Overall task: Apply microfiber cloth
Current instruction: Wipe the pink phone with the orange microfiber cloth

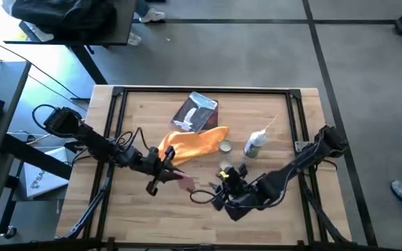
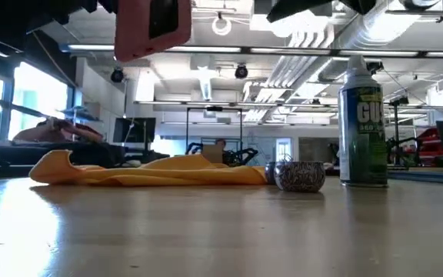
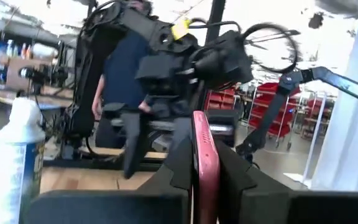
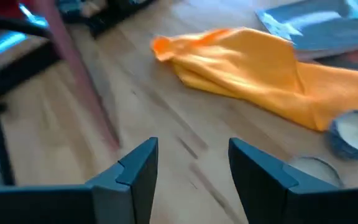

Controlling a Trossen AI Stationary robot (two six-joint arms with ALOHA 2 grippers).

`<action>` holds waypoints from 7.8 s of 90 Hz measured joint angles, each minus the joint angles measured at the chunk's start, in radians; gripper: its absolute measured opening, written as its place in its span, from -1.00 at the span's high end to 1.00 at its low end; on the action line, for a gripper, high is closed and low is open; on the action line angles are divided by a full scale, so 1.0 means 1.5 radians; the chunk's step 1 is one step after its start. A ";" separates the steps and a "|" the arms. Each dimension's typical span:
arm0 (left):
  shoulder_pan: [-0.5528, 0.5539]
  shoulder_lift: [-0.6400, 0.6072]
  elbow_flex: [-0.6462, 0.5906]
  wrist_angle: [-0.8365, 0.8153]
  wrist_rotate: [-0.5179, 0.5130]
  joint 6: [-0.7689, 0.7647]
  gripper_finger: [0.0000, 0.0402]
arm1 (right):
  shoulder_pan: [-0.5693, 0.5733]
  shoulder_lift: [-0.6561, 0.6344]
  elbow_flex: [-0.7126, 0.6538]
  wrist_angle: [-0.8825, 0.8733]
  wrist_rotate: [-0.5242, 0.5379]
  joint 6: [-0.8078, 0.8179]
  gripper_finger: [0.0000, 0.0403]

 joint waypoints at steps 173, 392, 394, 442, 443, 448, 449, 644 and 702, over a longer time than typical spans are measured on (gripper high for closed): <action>-0.002 -0.544 -0.053 -0.713 -0.220 -0.140 0.91 | -0.333 0.293 0.002 0.287 -0.222 -0.468 0.95; 0.130 -0.327 -0.053 -0.351 -0.052 -0.376 0.91 | -0.236 0.205 0.414 0.006 -0.353 -0.928 1.00; 0.126 -0.329 -0.053 -0.347 -0.053 -0.373 0.91 | -0.233 0.205 0.414 0.002 -0.356 -0.926 1.00; 0.120 -0.334 -0.048 -0.271 -0.162 -0.433 0.90 | -0.183 0.200 0.414 0.077 0.026 -1.199 1.00; 0.120 -0.334 -0.048 -0.272 -0.163 -0.435 0.90 | -0.186 0.200 0.414 0.079 0.021 -1.199 1.00; 0.117 -0.331 -0.048 -0.272 -0.174 -0.442 0.90 | -0.202 0.201 0.414 0.082 -0.025 -1.194 1.00; 0.116 -0.330 -0.048 -0.272 -0.178 -0.442 0.90 | -0.206 0.201 0.414 0.082 -0.036 -1.192 1.00; 0.120 -0.317 -0.047 -0.328 -0.359 -0.443 0.90 | -0.228 0.152 0.414 -0.010 -0.102 -0.807 1.00; 0.122 -0.316 -0.049 -0.302 -0.309 -0.430 0.90 | -0.277 0.215 0.414 0.080 -0.225 -0.843 1.00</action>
